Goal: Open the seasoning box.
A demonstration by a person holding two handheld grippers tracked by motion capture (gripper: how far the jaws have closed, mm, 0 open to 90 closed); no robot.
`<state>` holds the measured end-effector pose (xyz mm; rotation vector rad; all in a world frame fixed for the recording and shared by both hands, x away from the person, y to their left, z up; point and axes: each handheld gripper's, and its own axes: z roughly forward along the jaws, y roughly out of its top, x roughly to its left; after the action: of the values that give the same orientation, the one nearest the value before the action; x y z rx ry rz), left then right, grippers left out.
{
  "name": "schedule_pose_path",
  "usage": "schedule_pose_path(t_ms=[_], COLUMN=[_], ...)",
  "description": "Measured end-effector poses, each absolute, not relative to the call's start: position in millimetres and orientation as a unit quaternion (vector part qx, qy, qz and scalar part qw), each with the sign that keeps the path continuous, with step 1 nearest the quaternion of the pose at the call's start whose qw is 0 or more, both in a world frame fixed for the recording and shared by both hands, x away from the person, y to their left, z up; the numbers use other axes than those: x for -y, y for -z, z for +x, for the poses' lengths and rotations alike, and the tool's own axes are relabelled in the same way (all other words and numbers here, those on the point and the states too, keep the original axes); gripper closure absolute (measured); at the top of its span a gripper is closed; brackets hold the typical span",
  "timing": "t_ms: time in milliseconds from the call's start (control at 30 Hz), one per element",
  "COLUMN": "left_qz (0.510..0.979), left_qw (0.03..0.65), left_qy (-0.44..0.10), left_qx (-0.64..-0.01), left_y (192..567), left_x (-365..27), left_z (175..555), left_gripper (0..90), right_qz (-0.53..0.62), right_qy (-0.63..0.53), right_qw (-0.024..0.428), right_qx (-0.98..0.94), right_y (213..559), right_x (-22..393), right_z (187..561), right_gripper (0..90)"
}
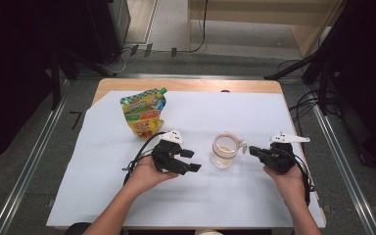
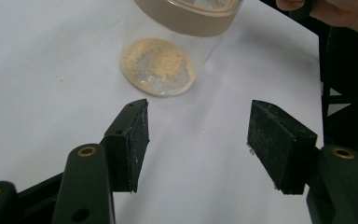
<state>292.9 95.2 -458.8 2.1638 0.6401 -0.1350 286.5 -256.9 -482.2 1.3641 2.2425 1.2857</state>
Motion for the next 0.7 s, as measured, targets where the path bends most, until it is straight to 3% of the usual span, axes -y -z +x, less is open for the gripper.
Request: schedule_pose_path(t_ms=[367,700], left_qz=[0.862,0.867], left_qw=[0.435,0.432], left_qy=[0.024,0.045], left_qx=[-0.259,-0.245], left_y=[454.0,445.1], left_x=[-87.8,-67.8], left_z=[301.3,317.7], left_gripper=[34.9,35.0], right_qz=[0.463,0.444], right_qy=[-0.423,-0.423], right_qw=[0.138,0.132], right_qx=[-0.766,-0.779], right_y=[489.7,491.7], right_x=[240.4,232.1], right_z=[302.2,312.3], right_gripper=[90.0,90.0])
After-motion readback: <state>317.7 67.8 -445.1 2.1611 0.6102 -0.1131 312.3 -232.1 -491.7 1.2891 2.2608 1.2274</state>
